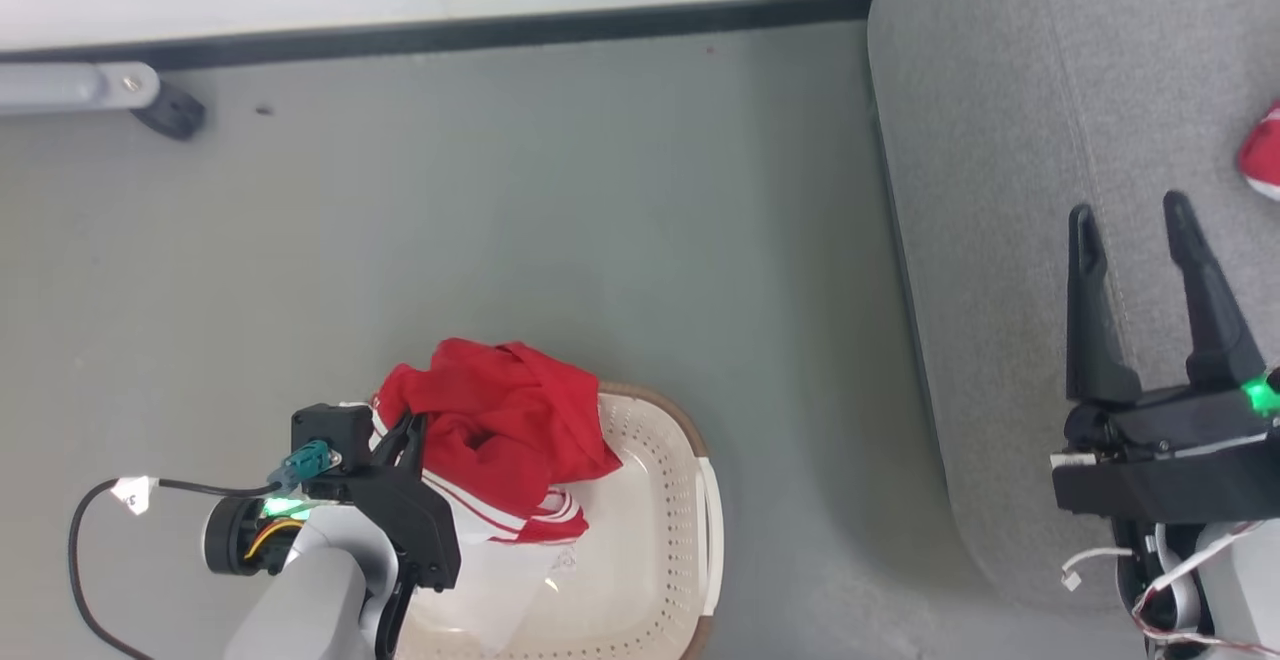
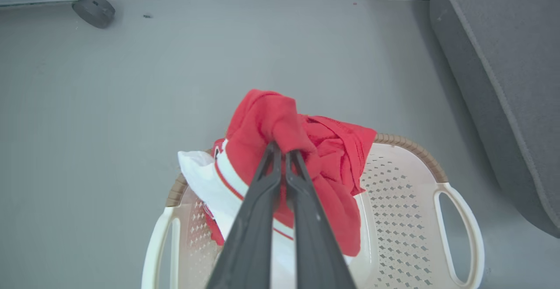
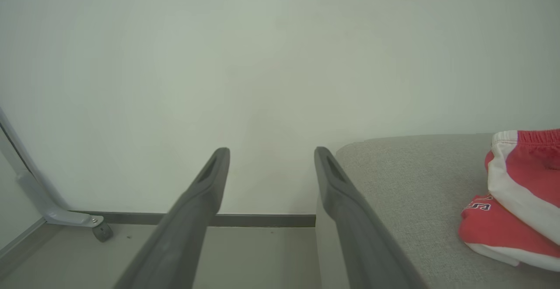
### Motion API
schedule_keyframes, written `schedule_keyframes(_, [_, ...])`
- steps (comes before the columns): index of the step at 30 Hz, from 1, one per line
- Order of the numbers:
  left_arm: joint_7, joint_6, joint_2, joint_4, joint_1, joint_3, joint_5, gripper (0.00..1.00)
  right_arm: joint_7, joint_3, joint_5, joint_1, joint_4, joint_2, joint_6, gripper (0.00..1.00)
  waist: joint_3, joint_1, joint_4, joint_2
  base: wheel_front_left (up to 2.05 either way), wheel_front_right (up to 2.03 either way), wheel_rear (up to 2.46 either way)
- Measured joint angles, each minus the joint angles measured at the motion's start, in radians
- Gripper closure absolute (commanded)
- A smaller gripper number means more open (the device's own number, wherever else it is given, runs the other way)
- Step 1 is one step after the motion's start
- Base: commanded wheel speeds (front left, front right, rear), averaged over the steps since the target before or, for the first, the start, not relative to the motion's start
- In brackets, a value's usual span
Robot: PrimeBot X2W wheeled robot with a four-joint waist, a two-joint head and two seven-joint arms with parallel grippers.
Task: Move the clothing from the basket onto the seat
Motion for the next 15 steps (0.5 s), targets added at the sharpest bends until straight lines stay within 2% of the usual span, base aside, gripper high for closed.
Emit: schedule_keyframes(15, [-0.018,0.012,-0.003,-0.122,0.101,0.006,0.006,1.0,-0.007,0.0,0.02,0.135,0.1,0.006,0.015,0.0,-0.184,0.0001,0.051,0.0,0.0,0.0,0.0])
